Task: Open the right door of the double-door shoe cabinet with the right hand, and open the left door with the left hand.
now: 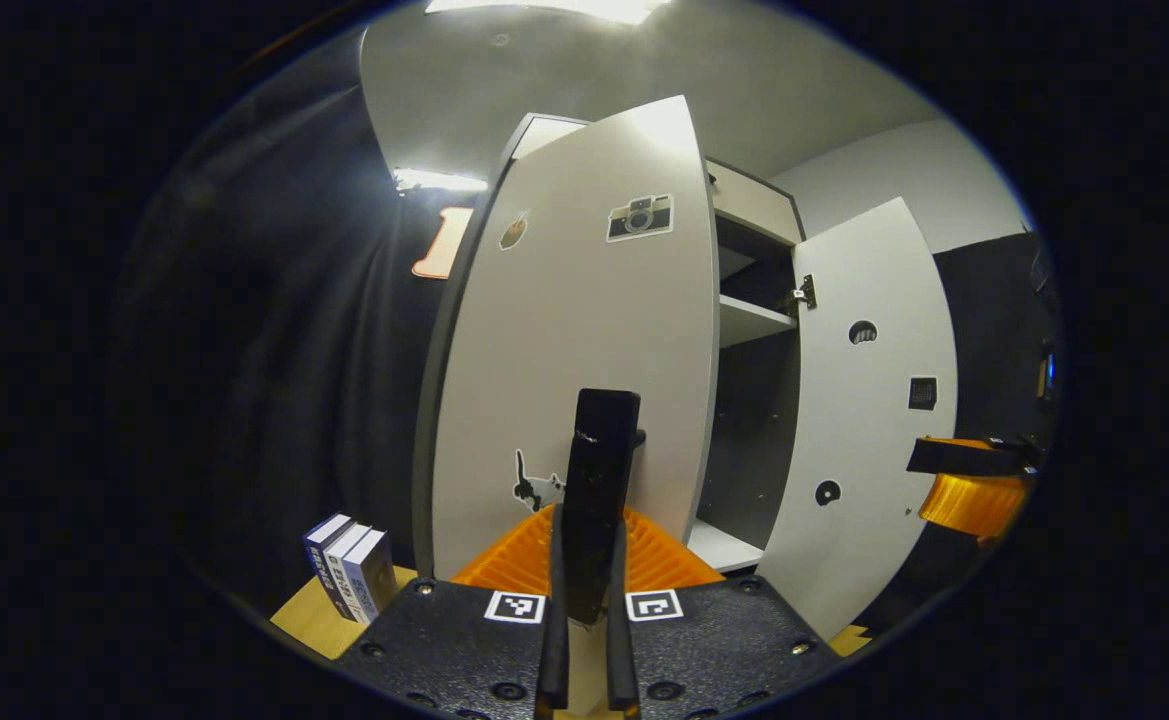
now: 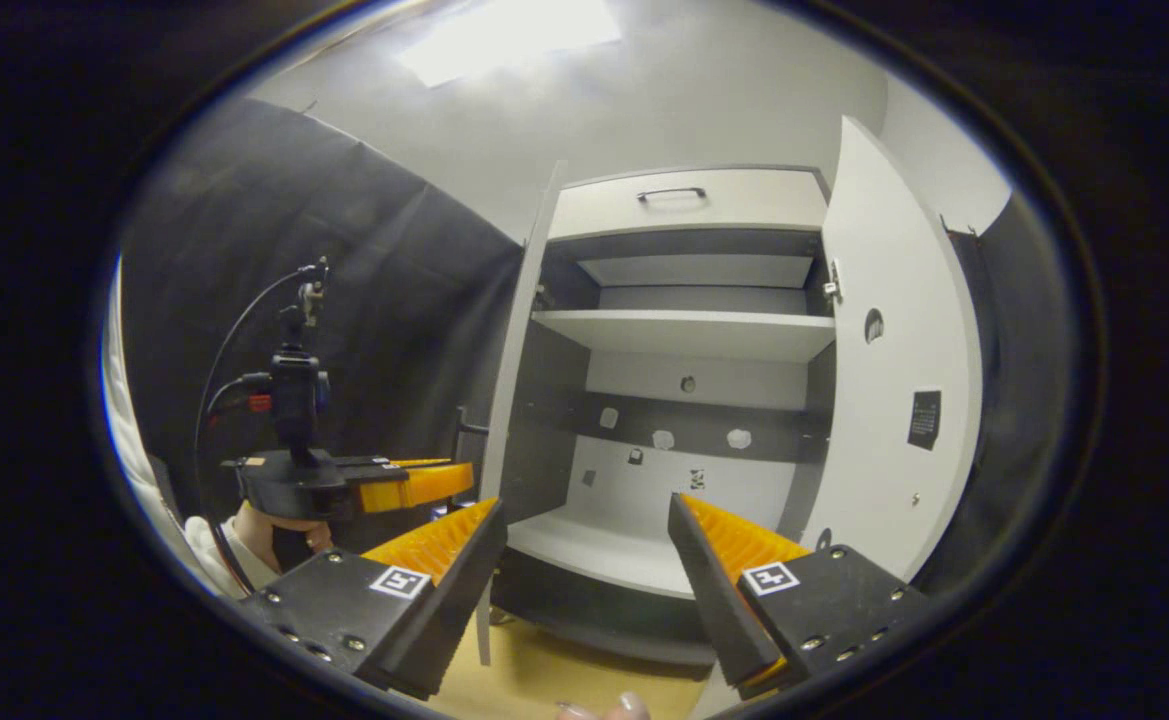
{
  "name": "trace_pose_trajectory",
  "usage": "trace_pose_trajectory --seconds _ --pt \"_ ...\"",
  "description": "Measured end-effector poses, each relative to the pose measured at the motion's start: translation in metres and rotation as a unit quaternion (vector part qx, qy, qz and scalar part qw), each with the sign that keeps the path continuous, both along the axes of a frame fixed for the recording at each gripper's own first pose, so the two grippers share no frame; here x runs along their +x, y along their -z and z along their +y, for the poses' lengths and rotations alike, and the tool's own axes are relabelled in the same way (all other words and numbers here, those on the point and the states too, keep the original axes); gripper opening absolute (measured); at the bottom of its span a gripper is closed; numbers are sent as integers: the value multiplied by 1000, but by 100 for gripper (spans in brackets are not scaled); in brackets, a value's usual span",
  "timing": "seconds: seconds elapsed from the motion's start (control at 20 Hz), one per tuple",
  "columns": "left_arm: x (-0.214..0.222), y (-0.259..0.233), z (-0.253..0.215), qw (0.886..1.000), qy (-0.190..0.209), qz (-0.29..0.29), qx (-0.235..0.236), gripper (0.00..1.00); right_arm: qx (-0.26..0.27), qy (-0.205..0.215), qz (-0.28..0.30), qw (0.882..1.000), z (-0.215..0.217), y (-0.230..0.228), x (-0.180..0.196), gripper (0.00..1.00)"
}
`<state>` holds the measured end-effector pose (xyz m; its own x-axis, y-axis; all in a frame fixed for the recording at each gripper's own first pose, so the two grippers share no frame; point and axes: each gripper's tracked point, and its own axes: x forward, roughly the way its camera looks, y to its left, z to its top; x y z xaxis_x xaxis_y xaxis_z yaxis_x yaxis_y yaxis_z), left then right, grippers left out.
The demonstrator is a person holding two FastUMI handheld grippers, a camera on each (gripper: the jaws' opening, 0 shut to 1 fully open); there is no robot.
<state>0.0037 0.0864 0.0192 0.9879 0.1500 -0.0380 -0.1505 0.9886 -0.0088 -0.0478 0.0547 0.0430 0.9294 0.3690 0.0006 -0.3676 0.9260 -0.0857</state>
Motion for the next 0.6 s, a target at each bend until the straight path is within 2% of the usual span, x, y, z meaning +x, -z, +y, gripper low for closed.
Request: trace_pose_trajectory --seconds 0.2,0.35,0.5,0.6 --pt "-26 -11 28 999 -32 -6 11 12 8 -20 6 1000 20 2 1 98" --pt "-34 -14 40 999 -33 -8 17 9 11 -32 14 999 35 7 2 98" --pt "-42 -17 57 999 -47 -10 26 9 11 -35 21 999 43 11 2 98" --pt "-48 -20 72 997 -65 -14 28 5 11 -33 19 999 44 11 4 98"
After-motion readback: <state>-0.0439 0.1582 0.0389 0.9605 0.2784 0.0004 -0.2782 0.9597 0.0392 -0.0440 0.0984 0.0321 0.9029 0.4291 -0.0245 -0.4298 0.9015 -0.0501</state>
